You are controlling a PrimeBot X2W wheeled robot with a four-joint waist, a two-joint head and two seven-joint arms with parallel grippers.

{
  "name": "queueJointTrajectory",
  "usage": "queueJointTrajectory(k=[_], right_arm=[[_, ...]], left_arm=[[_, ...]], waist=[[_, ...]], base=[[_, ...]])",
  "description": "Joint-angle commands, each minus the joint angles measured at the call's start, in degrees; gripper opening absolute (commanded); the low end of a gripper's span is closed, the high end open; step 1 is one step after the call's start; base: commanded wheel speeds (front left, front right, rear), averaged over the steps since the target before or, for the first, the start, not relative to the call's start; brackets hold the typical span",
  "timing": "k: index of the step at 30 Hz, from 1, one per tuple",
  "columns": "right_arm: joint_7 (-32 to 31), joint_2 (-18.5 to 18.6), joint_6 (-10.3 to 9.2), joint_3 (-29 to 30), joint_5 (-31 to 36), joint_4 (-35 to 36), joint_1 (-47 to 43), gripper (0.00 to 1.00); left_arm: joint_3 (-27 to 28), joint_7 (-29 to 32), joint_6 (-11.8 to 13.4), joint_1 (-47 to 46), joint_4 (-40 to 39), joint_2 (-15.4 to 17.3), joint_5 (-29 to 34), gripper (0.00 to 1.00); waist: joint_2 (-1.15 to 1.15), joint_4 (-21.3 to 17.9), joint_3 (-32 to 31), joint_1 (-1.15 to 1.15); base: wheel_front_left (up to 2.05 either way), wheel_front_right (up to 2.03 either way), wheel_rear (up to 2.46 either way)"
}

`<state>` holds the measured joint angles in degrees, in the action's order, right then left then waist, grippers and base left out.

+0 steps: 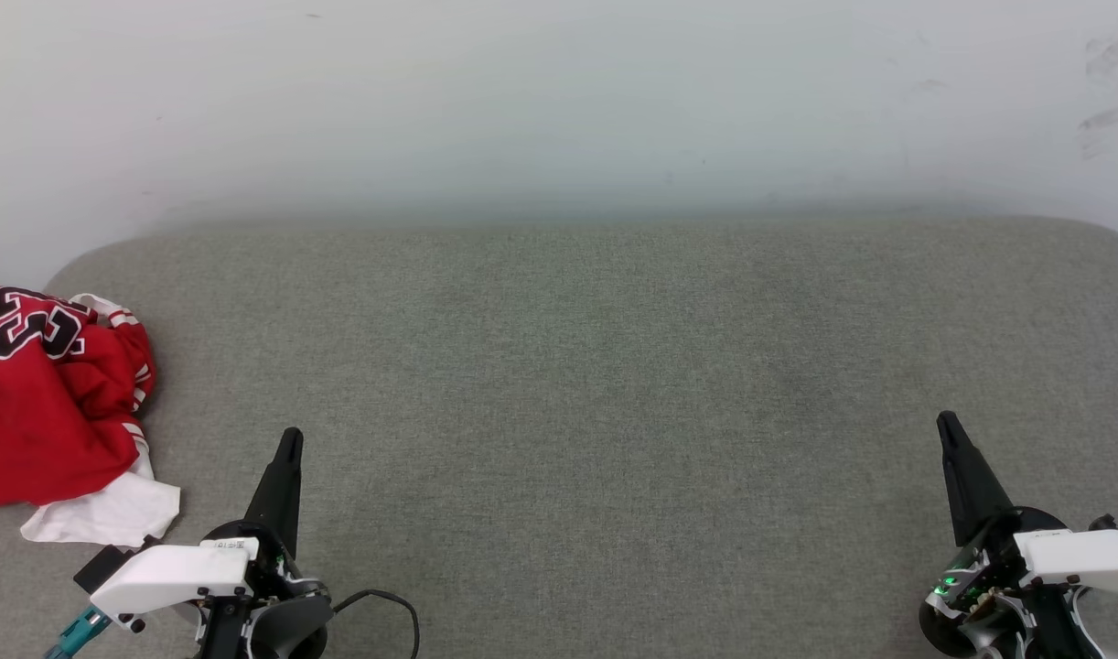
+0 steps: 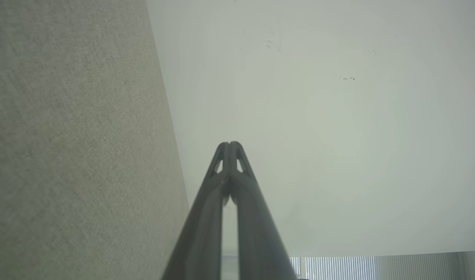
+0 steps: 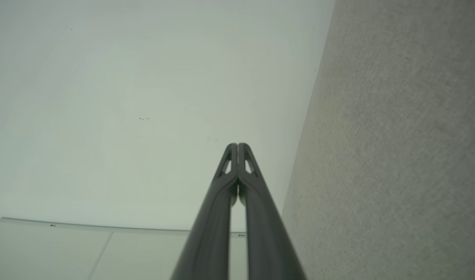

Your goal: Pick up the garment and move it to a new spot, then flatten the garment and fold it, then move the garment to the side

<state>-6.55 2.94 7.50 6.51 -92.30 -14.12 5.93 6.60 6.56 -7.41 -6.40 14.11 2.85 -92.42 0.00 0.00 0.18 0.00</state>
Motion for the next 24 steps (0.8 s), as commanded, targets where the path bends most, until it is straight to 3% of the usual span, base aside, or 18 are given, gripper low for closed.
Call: queueJointTrajectory(k=[1, 24], right_arm=[[0.02, -0.19, -0.02, 0.0, -0.22, 0.23, 0.63, 0.0], [0.03, -0.19, -0.02, 0.0, -0.22, 0.23, 0.63, 0.0]], left_arm=[[0.05, 0.08, -0.22, 0.45, -0.26, -0.09, 0.02, 0.0], [0.04, 0.08, -0.22, 0.45, -0.26, -0.09, 0.03, 0.0]], waist=[[0.0, 0.0, 0.0, 0.0], [0.0, 0.0, 0.0, 0.0]], base=[[0.0, 0.0, 0.0], [0.0, 0.0, 0.0]])
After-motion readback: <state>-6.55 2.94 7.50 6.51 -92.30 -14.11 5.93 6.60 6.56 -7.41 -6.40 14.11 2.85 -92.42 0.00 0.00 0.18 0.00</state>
